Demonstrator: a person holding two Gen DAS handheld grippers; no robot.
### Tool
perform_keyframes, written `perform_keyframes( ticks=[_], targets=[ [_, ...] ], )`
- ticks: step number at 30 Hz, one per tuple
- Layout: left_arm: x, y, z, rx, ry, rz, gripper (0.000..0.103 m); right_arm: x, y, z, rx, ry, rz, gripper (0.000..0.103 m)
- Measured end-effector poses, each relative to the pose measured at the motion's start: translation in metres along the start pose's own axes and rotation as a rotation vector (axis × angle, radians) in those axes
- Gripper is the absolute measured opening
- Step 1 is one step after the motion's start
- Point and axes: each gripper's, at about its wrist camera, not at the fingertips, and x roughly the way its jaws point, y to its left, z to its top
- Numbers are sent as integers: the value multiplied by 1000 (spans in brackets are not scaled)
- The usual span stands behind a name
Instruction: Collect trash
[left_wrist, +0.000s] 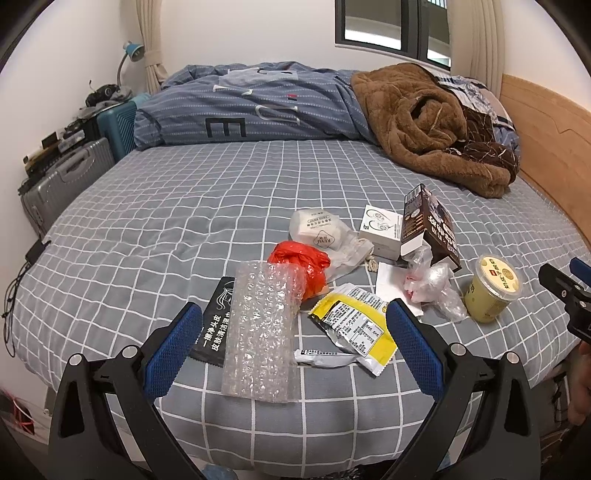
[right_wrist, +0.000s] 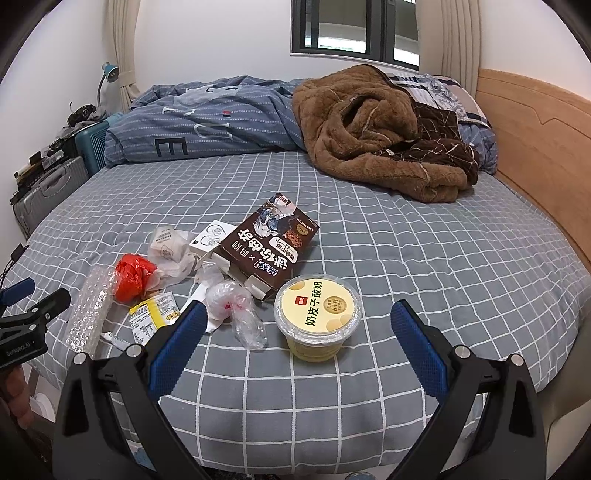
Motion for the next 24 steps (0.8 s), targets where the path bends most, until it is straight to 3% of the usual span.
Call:
perform_keyframes(
  ticks=[24],
  targets=[
    [1,1,0,1,-1,5,97,-2,0,0,3,1,2,96]
  ],
)
